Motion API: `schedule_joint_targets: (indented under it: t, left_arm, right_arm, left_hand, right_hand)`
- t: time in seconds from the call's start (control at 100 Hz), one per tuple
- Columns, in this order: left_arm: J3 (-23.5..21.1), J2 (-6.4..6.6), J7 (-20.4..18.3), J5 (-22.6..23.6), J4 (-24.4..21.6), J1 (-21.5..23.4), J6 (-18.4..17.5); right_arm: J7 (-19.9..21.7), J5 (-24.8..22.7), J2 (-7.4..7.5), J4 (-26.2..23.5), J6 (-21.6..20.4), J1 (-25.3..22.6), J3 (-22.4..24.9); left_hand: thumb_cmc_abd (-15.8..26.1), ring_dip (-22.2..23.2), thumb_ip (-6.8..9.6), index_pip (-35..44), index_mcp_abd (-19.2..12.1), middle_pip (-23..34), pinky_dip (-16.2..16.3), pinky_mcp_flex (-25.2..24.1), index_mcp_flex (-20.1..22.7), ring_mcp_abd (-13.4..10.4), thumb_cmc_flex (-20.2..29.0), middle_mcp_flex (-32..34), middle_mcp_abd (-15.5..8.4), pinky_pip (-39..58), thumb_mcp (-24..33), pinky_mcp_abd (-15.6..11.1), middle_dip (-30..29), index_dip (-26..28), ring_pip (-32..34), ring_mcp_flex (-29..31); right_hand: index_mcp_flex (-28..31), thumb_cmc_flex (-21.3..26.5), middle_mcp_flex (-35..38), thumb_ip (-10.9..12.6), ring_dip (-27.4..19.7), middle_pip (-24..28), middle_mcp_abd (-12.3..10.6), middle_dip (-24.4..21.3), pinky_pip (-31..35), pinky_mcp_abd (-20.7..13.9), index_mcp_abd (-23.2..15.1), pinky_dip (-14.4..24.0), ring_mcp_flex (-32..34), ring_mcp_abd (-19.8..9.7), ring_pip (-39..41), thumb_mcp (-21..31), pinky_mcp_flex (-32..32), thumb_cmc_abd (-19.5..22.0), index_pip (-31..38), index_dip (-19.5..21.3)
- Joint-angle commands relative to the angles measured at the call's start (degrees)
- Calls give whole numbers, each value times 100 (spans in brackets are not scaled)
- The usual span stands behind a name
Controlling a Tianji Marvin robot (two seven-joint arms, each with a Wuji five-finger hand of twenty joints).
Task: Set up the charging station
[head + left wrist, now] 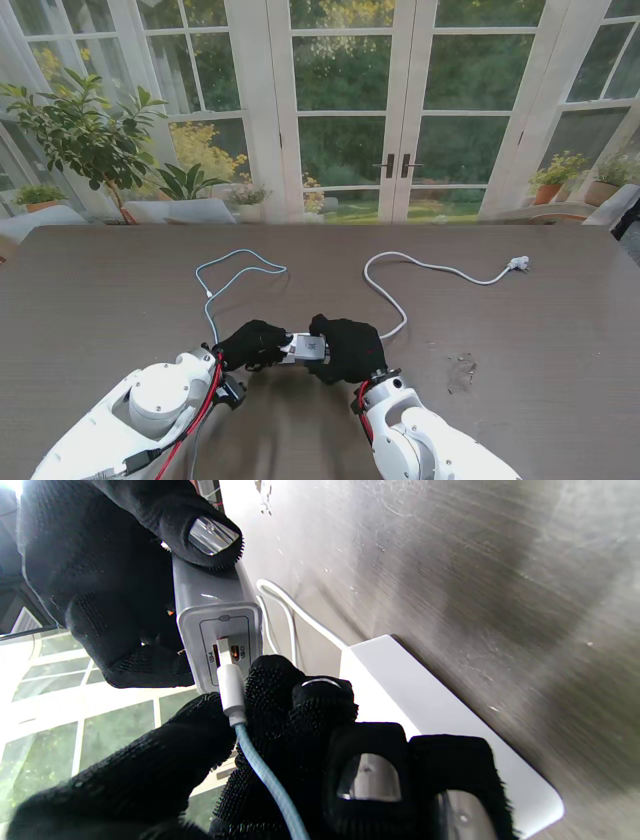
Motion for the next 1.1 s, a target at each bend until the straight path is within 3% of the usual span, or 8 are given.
schedule_joint_targets:
  t: [0.0,0.09,0.24,0.51,0.66,0.81,0.96,1.09]
  left_arm:
    - [5,-78,-100,-105,-57,48,46]
    - [-5,-89,-85,-151,-71,62,99]
    - [-14,-76,-116,-130,-85,66,108]
    - [-46,-97,-90,-225,-85,92,129]
    - [-38,-90,-62,-145,-79,86,111]
    - [-37,-98,-40,-153,-57,73,71]
    - [-72,-89,-15,-76,-78,99,58]
    - [-113,-93,58,-9,-130,134,97]
  right_arm:
    - [92,0,-48,-127,-14,-27,-7]
    - [110,-1,-43,-143,-11,-35,5]
    - [142,-1,-36,-162,-2,-39,21]
    - [177,3,-27,-184,-11,-56,43]
    - [185,20,-31,-195,-7,-68,41]
    - [200,25,-30,-201,-16,-72,29]
    - [212,34,-28,-200,-23,-78,34]
    - [240,31,-18,-212,-40,-87,47]
  left_hand:
    - [322,98,262,580,723,671,175,239,596,-338,16,450,290,1571,-558,-512,-192,273,627,54]
    - [290,132,407,842,618,1185,294,222,1005,-62,278,449,376,1571,-1396,-261,-417,298,702,48]
    - [357,148,470,1363,330,1575,314,215,1348,41,265,447,354,1571,-1905,-173,-617,365,718,46]
    - [367,127,475,1159,275,1405,231,216,1335,21,-34,458,426,1571,-1873,-225,-799,102,661,45]
    - [504,60,487,1004,214,1141,-23,223,922,-148,-23,440,282,1571,-2145,-446,-764,-31,510,51]
    - [477,8,493,803,260,745,-343,190,594,-78,-84,429,269,1571,-2179,-318,-576,-186,293,54]
    - [488,-153,500,-821,482,-648,-1212,71,44,490,-147,380,448,1486,-2557,141,-370,-1024,-482,39]
    - [481,-477,521,-2517,592,-1814,-1648,-66,-124,1330,-82,206,749,407,-2988,1410,-619,-1752,-1887,31]
  right_hand:
    - [233,748,380,363,-4200,329,-593,60,296,-92,-830,-30,202,-120,124,930,62,712,2300,251]
    - [233,747,376,364,-4199,326,-597,60,296,-92,-830,-30,204,-140,126,931,62,712,2300,251]
    - [233,753,376,364,-4202,327,-602,61,297,-92,-830,-32,203,-129,117,932,62,715,2299,251]
    - [233,755,371,366,-4199,327,-594,64,297,-92,-830,-33,203,-144,121,933,62,712,2299,252]
    - [233,762,380,367,-4197,328,-591,63,298,-92,-830,-33,205,-137,126,942,62,702,2299,252]
    - [241,759,385,364,-4193,323,-593,61,298,-92,-819,-34,205,-147,131,942,62,703,2295,252]
    - [241,762,384,364,-4195,322,-591,63,298,-92,-818,-34,202,-135,126,943,62,699,2294,255]
    - [242,758,382,363,-4193,322,-591,67,298,-92,-818,-35,203,-132,129,946,62,696,2292,256]
